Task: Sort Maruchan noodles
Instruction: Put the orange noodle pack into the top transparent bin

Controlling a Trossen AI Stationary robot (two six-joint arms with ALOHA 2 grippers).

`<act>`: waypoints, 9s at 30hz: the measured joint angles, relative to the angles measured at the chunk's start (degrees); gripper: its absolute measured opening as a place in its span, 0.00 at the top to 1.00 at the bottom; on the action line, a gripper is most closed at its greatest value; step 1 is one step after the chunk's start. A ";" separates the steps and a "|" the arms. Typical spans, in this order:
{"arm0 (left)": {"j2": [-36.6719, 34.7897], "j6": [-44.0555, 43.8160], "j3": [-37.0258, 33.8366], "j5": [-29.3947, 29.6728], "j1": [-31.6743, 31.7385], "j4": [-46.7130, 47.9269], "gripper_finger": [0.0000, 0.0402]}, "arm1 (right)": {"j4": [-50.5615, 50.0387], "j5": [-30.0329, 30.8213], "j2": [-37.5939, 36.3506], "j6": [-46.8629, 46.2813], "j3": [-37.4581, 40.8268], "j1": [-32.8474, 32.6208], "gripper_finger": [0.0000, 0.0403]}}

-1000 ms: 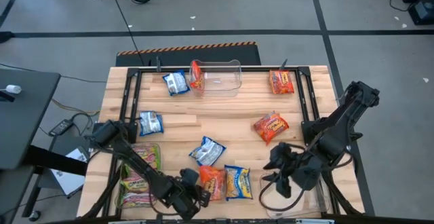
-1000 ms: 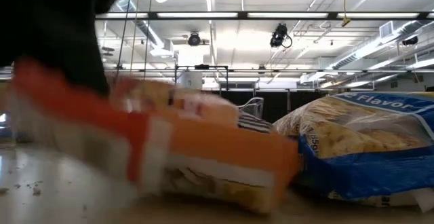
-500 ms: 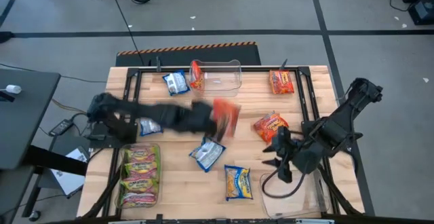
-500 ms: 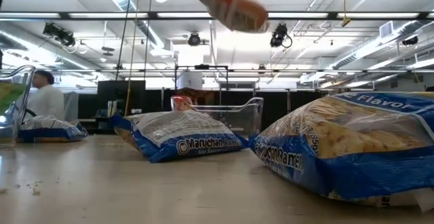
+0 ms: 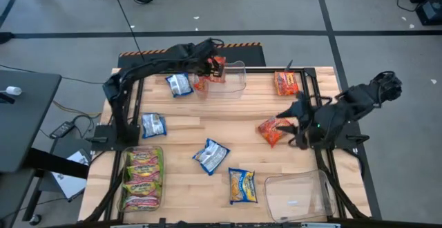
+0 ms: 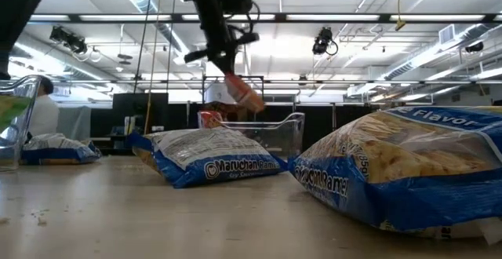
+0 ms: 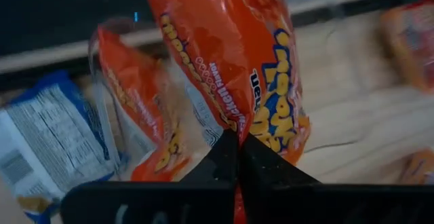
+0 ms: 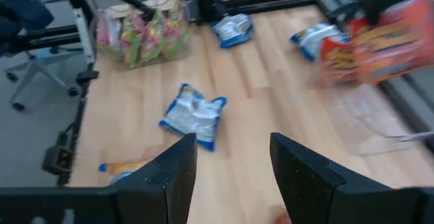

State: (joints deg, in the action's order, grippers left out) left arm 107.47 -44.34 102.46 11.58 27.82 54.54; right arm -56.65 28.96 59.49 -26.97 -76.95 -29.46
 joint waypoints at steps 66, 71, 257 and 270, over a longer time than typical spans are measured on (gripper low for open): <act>-17.34 17.96 20.62 21.76 -48.71 24.67 0.64 | -1.30 -22.55 21.49 -12.10 32.07 23.66 0.51; -17.63 11.76 20.54 30.37 -58.85 25.14 0.64 | 9.59 -26.46 28.13 -17.17 27.47 23.55 0.51; -33.38 21.44 -8.93 4.13 -16.38 2.47 0.58 | 23.18 -25.51 24.74 -30.04 30.82 25.39 0.51; -31.10 33.46 -9.33 -7.63 -29.57 -1.68 0.58 | 12.07 -25.39 23.44 -32.49 21.14 8.06 0.51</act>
State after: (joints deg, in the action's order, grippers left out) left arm 76.37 -10.88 93.13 3.96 -1.75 52.86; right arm -44.57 3.57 82.94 -59.45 -55.80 -21.41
